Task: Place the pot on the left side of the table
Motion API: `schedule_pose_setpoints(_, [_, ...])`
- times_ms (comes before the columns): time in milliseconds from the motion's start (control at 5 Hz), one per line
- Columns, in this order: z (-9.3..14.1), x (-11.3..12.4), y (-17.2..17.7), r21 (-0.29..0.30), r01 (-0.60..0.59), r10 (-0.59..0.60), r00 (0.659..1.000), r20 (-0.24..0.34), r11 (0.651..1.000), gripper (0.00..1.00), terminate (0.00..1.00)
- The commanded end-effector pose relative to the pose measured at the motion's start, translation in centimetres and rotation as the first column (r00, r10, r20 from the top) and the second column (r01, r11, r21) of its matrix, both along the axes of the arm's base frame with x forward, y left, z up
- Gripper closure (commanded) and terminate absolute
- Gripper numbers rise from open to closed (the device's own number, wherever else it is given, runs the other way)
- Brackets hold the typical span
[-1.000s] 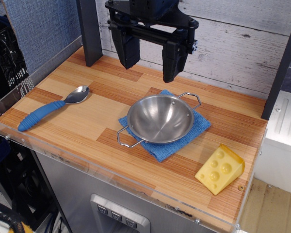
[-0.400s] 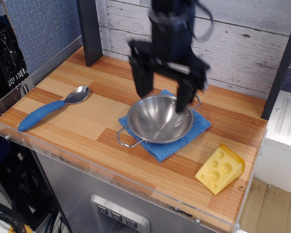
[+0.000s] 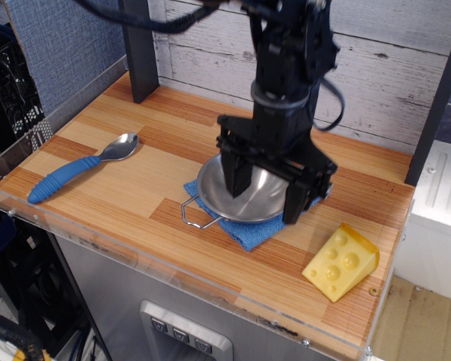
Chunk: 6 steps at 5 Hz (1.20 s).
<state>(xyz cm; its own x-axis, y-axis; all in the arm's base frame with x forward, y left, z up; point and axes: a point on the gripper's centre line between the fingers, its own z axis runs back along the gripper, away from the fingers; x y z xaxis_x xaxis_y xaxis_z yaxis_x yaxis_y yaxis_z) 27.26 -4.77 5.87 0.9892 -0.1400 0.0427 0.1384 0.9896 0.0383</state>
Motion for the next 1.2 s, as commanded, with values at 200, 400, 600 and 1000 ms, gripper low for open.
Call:
schedule_pose_setpoints(200, [-3.2,1.0,1.0,0.021,-0.027,0.027,0.999,-0.021,0.999,0.00,0.00])
schedule_pose_setpoints(400, [-3.6,1.2,0.7,0.017,-0.026,0.026,0.999,-0.027,1.000,0.00,0.00])
schedule_pose_setpoints(600, [-3.6,1.4,0.4,0.008,-0.029,0.030,0.999,-0.013,1.000,1.00,0.00])
schedule_pose_setpoints(1000, [-1.7,1.3,0.2,-0.012,-0.025,0.025,1.000,0.017,1.000,1.00,0.00])
